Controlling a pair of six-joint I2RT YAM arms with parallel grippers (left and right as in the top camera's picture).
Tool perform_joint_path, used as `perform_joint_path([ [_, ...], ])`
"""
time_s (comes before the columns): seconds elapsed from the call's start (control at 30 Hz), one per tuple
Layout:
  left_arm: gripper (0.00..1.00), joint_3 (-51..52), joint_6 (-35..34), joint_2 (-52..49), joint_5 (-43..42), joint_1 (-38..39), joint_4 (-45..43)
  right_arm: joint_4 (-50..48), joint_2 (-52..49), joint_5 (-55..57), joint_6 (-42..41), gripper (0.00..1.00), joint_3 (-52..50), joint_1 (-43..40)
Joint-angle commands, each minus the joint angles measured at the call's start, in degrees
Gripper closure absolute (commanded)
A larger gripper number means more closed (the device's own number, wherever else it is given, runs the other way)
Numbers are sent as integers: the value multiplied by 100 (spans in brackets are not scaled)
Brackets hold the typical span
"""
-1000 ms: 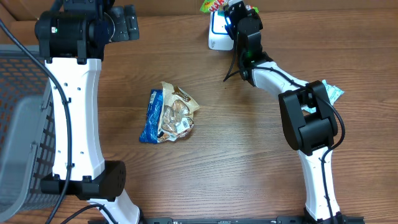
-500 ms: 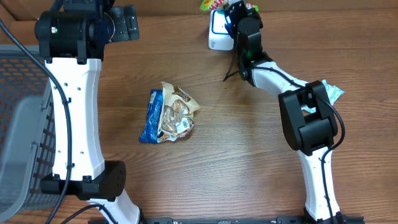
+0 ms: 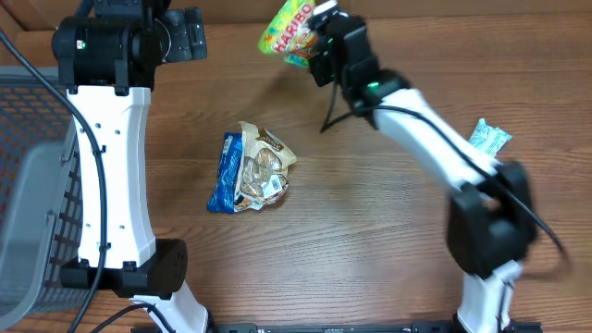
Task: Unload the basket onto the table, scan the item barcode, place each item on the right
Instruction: 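Carry the Haribo bag right and drop it beside the mint-green packet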
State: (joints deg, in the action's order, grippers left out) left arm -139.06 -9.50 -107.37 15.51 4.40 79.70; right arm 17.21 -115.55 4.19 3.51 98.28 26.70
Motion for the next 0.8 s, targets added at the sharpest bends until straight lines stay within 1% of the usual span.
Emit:
perform_joint_path([
  [0.0,0,-7,-37,-20,55,11,-17,664,1287,-1178,-1784,96,146,-407],
  [0.07,1,-7,-37,-20,55,11,-17,1270,1611,-1248,-2361,96,146,-699],
  [0.17,0,-7,-37,-20,55,11,-17,2203,1893,-1261,-3093,96,144,-1384],
  [0.2,0,-7,-37,-20,55,11,-17,2465,1906,-1318,-3213,96,146,-1617],
  [0.27,0,-7,-37,-20,55,11,-17,3532,1757,-1462,-3279,96,127,-2551],
  [0.33,0,-7,-37,-20,55,11,-17,4013,1569,-1462,-3381,96,35,-3027],
  [0.47,0,-7,-37,-20,55,11,-17,4507,1019,-1458,-3379,96,-151,-3709],
  [0.67,0,-7,-37,-20,55,11,-15,4612,229,-1464,-3377,95,-382,-4197],
  [0.7,0,-7,-37,-20,55,11,-17,4616,120,-1473,-3375,91,-382,-4227],
  [0.73,0,-7,-37,-20,55,11,-17,4616,48,-1482,-3373,82,-382,-4247],
  [0.77,1,-7,-37,-20,55,11,-17,4614,-9,-1482,-3373,69,-382,-4253],
])
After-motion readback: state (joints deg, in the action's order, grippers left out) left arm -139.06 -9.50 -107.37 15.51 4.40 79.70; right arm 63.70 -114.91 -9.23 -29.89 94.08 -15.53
